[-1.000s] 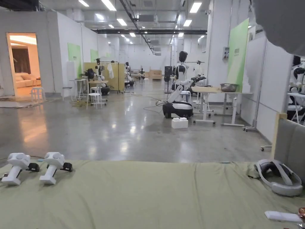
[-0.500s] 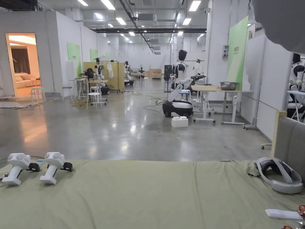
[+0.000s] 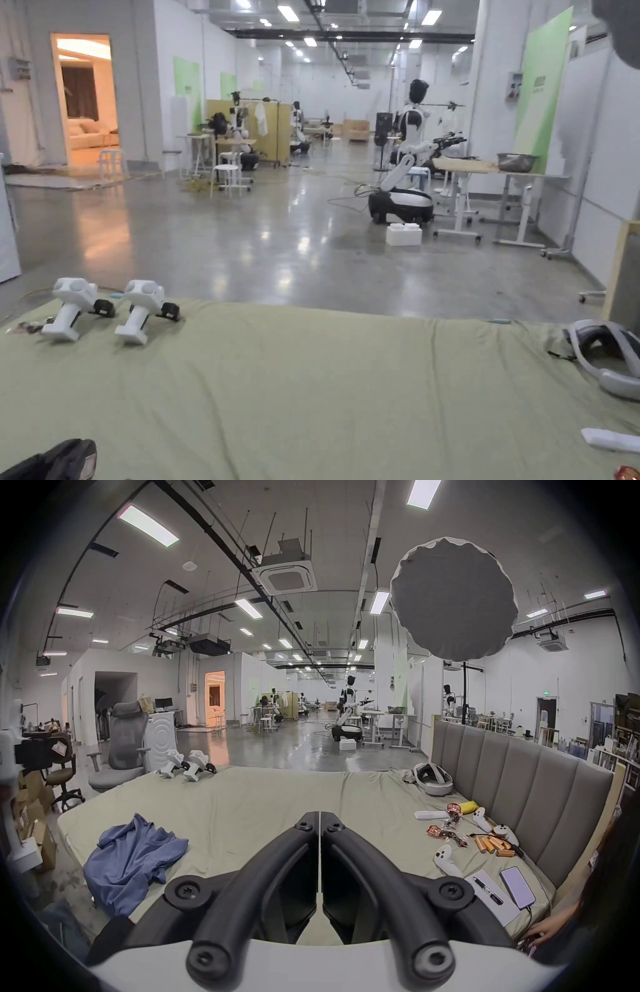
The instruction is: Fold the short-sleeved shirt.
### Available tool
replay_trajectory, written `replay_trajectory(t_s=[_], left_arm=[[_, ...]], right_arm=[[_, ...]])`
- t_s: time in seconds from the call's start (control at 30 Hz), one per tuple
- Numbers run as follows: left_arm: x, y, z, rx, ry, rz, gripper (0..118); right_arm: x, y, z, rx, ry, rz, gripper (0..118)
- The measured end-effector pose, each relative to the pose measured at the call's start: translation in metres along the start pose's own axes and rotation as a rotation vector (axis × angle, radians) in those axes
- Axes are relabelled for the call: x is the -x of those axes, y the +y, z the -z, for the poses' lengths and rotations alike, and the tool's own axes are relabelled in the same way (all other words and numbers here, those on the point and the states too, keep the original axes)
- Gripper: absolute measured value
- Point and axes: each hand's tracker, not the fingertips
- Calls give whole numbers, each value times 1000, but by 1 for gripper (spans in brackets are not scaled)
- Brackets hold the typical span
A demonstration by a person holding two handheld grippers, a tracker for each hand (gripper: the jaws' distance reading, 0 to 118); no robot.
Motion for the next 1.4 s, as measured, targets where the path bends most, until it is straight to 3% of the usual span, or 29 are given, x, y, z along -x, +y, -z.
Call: replay_trajectory(t_s=[0.03, 0.07, 0.2, 0.27, 0.3, 0.5, 0.73, 0.77, 0.8, 0.83, 0.87, 0.93, 1.0, 1.03, 1.17, 1.27, 1.4], left_arm=[[8, -4, 4, 18, 6, 2, 76], [19, -11, 12, 63, -5, -3, 90], [56, -41, 47, 244, -16, -29, 91], [75, -64, 73, 320, 6, -50, 102], [83, -75, 87, 361, 12, -64, 114], [130, -162, 190, 622, 30, -185, 117], [158, -239, 286, 816, 92, -230, 116], [159, -247, 292, 838, 96, -241, 111], [161, -254, 295, 847, 102, -236, 93], [157, -260, 298, 875, 161, -184, 89], [152, -255, 296, 845, 132, -190, 88], [144, -249, 296, 847, 157, -141, 67], [138, -244, 295, 805, 144, -110, 6], [137, -248, 301, 817, 206, -61, 6], [154, -240, 304, 896, 168, -234, 6], [166, -196, 293, 748, 128, -381, 6], [155, -129, 294, 616, 66, -440, 6]], right_arm=[[0, -3, 1, 8, 8, -3, 3], [0, -7, 3, 20, 14, -4, 3], [2, -23, 13, 87, 42, 30, 3], [4, -31, 19, 121, 52, 43, 3], [5, -35, 21, 135, 56, 42, 3], [13, -60, 38, 260, 49, 4, 3], [12, -88, 58, 413, 17, 37, 3], [12, -92, 60, 431, 15, 32, 3], [13, -95, 62, 445, 14, 24, 3], [13, -98, 62, 466, 11, 14, 3], [14, -101, 63, 480, 13, 4, 3], [16, -107, 62, 490, 19, 3, 3], [19, -110, 61, 516, 35, 14, 3], [20, -110, 61, 521, 40, 17, 3], [18, -106, 46, 502, 58, 2, 3], [9, -105, 36, 488, 70, 10, 3], [-4, -105, 22, 489, 50, 20, 3]])
